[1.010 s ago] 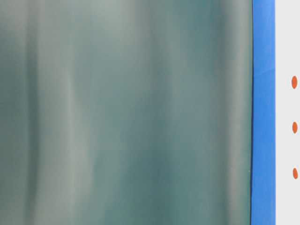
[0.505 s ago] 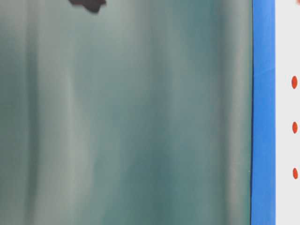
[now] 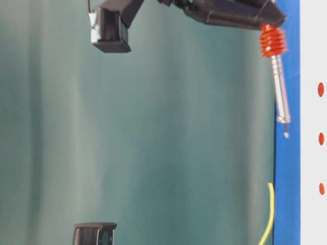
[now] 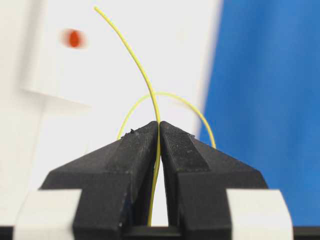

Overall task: Touch the tip of the soldering iron to the tip of the solder at the mark.
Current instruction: 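Lift both tools and carry them over the red-dot strip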

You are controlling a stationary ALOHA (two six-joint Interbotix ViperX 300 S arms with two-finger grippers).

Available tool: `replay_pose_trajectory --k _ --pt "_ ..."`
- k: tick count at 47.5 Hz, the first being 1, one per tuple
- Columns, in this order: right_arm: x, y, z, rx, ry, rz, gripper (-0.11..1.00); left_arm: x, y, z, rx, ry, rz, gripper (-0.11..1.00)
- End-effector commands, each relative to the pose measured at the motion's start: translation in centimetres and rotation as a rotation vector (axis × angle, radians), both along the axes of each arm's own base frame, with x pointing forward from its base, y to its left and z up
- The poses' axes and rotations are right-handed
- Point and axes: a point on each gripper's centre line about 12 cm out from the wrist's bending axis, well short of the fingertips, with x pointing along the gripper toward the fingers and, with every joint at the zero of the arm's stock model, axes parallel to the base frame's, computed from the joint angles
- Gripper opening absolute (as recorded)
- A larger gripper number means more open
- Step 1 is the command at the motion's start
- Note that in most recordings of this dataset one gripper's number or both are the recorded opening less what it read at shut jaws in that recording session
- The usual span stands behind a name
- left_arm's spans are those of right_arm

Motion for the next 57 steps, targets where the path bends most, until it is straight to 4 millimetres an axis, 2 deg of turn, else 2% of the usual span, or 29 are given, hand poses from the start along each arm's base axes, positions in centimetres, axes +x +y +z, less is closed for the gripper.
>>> replay_pose_trajectory --k 1,8,27,45,57 --pt "0.3 -1.4 1.6 -0.021 -0.039 -0.031 0.06 0.4 1.2 1.3 0.023 -0.036 0.019 0.02" --pt "0.1 -2.3 1.7 -0.021 -0.017 -0.057 0.06 0.5 2.3 1.3 0.034 -0.029 0.042 0.02" --pt "0.1 -2.4 1.8 -0.033 -0.012 -0.052 0.06 0.7 1.7 0.6 0.009 0.032 0.038 0.02" --pt "0.0 -2.9 1.8 -0.052 -0.008 -0.055 0.06 1.9 1.2 -3.9 -0.020 0.117 0.038 0.02" --pt "0.0 -3.2 1.9 -0.057 -0.012 -0.061 0.06 1.8 0.4 -4.5 -0.028 0.111 0.027 0.02"
